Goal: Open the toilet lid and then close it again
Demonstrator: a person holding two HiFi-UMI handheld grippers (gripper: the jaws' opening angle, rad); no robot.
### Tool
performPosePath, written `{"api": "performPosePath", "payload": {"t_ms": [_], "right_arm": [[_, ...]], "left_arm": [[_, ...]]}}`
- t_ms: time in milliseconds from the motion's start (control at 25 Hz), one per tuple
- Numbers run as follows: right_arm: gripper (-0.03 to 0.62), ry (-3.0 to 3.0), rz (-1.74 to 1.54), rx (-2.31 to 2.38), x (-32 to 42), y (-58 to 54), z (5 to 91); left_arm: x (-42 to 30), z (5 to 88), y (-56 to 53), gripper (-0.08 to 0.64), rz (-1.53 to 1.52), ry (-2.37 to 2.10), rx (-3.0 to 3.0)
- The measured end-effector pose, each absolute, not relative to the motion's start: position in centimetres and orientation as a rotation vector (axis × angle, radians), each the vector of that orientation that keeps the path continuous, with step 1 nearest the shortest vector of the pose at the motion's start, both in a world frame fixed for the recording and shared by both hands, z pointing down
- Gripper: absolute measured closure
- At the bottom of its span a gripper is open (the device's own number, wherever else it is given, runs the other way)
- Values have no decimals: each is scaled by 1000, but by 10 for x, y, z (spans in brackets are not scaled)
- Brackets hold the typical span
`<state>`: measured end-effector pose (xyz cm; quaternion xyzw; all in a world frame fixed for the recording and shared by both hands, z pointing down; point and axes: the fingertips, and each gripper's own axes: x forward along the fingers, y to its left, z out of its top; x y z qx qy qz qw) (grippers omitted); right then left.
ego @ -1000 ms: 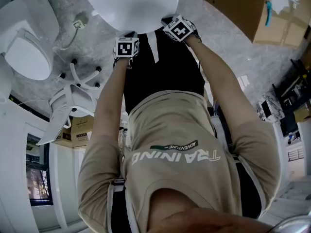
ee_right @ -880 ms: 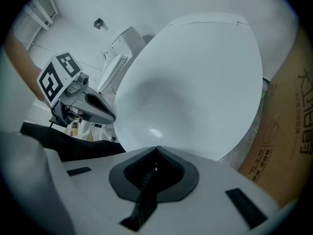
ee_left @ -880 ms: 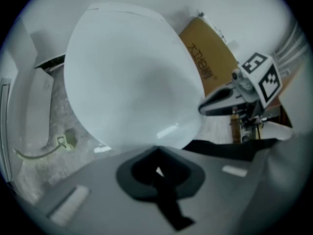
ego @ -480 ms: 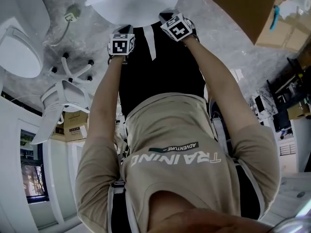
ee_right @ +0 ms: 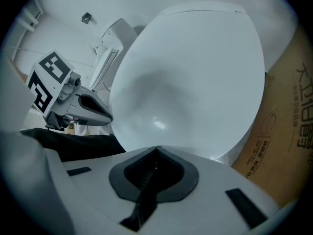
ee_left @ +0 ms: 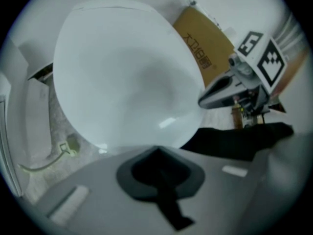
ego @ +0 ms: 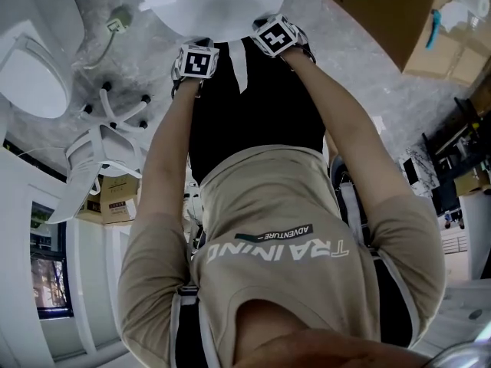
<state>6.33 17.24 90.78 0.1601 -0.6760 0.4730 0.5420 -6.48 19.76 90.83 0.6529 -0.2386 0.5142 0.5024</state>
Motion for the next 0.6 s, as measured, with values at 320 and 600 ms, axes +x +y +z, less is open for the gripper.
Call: {"api": "performPosePath", "payload": {"t_ms": [320, 600], "right_arm": [[580, -1665, 1151, 444, 54, 144, 882], [580, -1772, 1016, 430, 56, 130, 823]], "left_arm": [[-74, 886, 171, 555, 1236, -641, 1556], [-80, 831, 144, 555, 1218, -641, 1685]]}}
